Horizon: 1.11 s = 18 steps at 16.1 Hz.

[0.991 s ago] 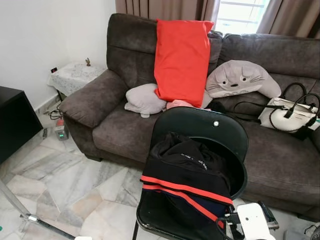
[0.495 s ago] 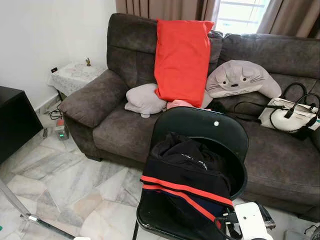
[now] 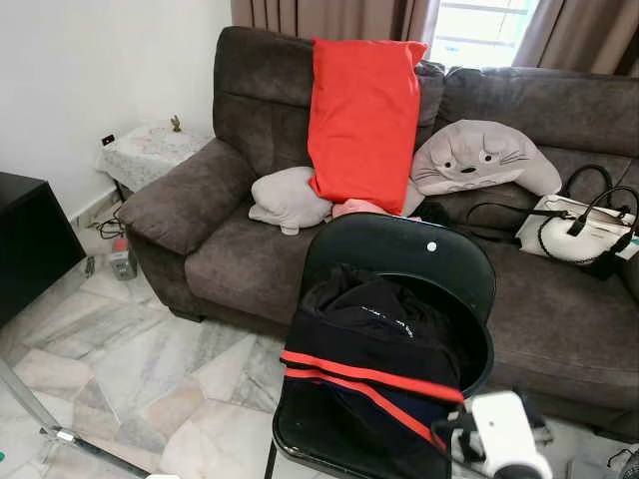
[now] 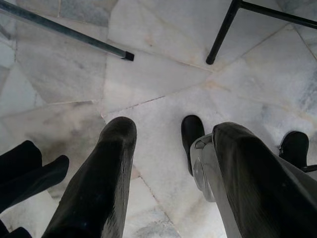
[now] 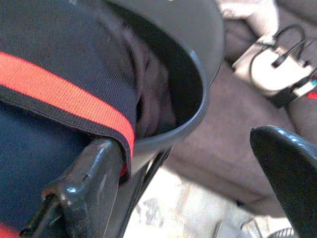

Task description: Hang hanger

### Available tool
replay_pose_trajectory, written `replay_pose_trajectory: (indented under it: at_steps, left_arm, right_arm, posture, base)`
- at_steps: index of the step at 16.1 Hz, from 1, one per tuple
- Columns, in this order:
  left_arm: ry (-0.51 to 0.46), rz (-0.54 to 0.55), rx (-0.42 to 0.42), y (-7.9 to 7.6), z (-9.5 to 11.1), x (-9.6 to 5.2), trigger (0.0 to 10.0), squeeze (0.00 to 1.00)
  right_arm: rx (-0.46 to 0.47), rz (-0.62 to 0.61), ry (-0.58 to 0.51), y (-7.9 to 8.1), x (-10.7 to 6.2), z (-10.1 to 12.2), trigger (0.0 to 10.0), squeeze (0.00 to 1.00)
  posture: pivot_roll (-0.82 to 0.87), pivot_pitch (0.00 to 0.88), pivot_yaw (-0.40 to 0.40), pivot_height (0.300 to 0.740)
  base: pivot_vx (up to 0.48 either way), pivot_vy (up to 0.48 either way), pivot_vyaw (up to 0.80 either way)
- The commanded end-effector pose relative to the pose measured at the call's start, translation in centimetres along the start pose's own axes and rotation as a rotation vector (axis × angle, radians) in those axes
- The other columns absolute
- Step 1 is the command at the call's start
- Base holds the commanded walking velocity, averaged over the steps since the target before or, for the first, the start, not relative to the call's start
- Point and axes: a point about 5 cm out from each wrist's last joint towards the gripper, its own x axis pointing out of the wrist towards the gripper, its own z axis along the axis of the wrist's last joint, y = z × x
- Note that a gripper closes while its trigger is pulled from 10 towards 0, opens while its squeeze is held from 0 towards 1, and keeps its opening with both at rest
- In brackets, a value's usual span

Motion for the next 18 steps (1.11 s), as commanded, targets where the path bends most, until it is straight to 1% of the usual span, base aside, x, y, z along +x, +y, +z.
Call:
replay_pose_trajectory:
  at_steps: [1, 4, 6, 8, 10, 11, 12, 13, 14, 16, 18]
  left_arm:
    - [0.024, 0.007, 0.003, 0.4, -0.6, -0.1, 10.0, 0.00]
    - [0.024, 0.008, 0.003, 0.4, -0.6, -0.1, 10.0, 0.00]
    - [0.025, 0.007, 0.006, 0.4, -0.6, -0.1, 10.0, 0.00]
    - [0.025, 0.005, 0.007, 0.4, -0.6, -0.1, 10.0, 0.00]
    - [0.025, 0.006, 0.007, 0.4, -0.6, -0.1, 10.0, 0.00]
    - [0.025, 0.006, 0.007, 0.4, -0.6, -0.1, 10.0, 0.00]
    - [0.026, 0.006, 0.007, 0.4, -0.6, -0.1, 10.0, 0.00]
    - [0.028, 0.006, 0.007, 0.4, -0.7, -0.1, 10.0, 0.00]
    - [0.029, 0.006, 0.007, 0.3, -0.7, -0.1, 10.0, 0.00]
    - [0.030, 0.005, 0.008, 0.3, -0.7, -0.1, 10.0, 0.00]
    - [0.032, 0.006, 0.010, 0.4, -0.7, -0.1, 10.0, 0.00]
  right_arm:
    - [0.019, -0.011, -0.040, -0.2, 0.2, 0.5, 10.0, 0.00]
    - [0.055, -0.045, -0.182, -0.7, 0.3, 2.7, 10.0, 0.00]
    - [0.074, -0.031, -0.247, -0.6, 0.5, 3.6, 10.0, 0.00]
    - [0.041, 0.012, -0.330, -0.2, 0.6, 4.6, 10.0, 0.00]
    - [0.035, 0.019, -0.288, 0.1, 0.8, 4.1, 10.0, 0.00]
    - [0.049, 0.018, -0.259, 0.1, 0.9, 3.8, 10.0, 0.00]
    - [0.044, 0.022, -0.220, 0.2, 1.0, 3.2, 10.0, 0.00]
    - [0.000, 0.056, -0.114, 0.6, 1.0, 1.6, 10.0, 0.00]
    - [-0.015, 0.065, -0.087, 0.6, 1.0, 1.1, 10.0, 0.00]
    - [-0.133, 0.042, -0.040, -0.2, 1.1, 0.1, 10.0, 0.00]
    - [-0.103, 0.066, -0.017, 0.0, 1.3, -0.1, 10.0, 0.00]
  posture:
    - [-0.03, 0.000, -0.008, 0.740]
    - [-0.03, 0.000, -0.006, 0.740]
    - [-0.03, 0.000, -0.006, 0.740]
    - [-0.03, 0.000, -0.005, 0.740]
    - [-0.03, 0.000, -0.006, 0.740]
    - [-0.03, 0.000, -0.007, 0.740]
    - [-0.03, 0.000, -0.006, 0.740]
    - [-0.03, 0.000, -0.006, 0.740]
    - [-0.03, 0.000, -0.006, 0.740]
    - [-0.03, 0.000, -0.005, 0.740]
    - [-0.03, 0.000, -0.005, 0.740]
  base:
    - [0.000, 0.000, 0.00]
    - [0.000, 0.000, 0.00]
    - [0.000, 0.000, 0.00]
    - [0.000, 0.000, 0.00]
    - [0.000, 0.000, 0.00]
    - [0.000, 0.000, 0.00]
    - [0.000, 0.000, 0.00]
    - [0.000, 0.000, 0.00]
    - [0.000, 0.000, 0.00]
    - [0.000, 0.000, 0.00]
    - [0.000, 0.000, 0.00]
